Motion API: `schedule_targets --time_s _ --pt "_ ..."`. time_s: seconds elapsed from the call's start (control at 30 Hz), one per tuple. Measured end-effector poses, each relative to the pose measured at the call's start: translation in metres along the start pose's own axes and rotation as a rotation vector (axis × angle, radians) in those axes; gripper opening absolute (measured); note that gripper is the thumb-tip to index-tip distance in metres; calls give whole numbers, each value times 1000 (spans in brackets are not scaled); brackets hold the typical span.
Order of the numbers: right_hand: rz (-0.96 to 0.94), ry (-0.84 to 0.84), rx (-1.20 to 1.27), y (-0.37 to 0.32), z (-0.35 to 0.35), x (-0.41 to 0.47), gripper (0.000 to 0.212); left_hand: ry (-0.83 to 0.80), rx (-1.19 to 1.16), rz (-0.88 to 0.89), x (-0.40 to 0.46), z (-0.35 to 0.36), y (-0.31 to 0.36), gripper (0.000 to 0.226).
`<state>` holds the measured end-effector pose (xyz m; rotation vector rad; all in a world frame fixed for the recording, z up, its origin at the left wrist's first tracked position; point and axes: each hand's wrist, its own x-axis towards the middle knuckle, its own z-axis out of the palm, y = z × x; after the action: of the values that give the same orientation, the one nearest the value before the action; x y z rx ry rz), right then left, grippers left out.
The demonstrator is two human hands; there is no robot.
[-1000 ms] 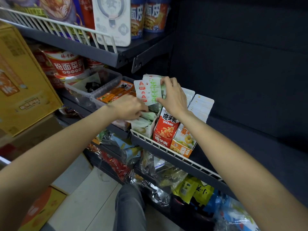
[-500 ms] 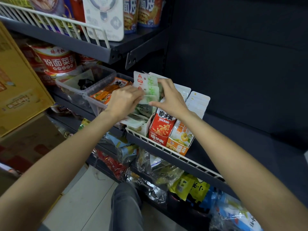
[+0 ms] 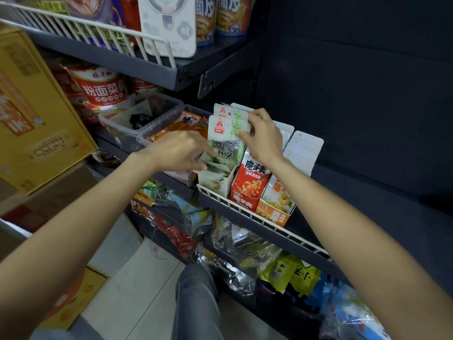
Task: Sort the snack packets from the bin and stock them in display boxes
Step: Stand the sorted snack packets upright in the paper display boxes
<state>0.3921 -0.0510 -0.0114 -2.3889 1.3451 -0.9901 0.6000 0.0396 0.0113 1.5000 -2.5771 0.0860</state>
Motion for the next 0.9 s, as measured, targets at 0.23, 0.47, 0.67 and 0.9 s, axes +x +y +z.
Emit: schedule_targets --time_s 0.23,0.47,0.67,0.9 --pt "-7 48 -25 -1 -6 -4 12 262 252 53 23 6 0 7" --pt "12 57 -71 -5 -10 -5 25 189 6 69 -4 -7 8 66" --pt "-25 95 -104 -8 -12 -9 28 346 279 152 -15 5 6 26" --pt "-24 83 -46 -13 -15 -10 37 583 244 -139 34 22 10 8"
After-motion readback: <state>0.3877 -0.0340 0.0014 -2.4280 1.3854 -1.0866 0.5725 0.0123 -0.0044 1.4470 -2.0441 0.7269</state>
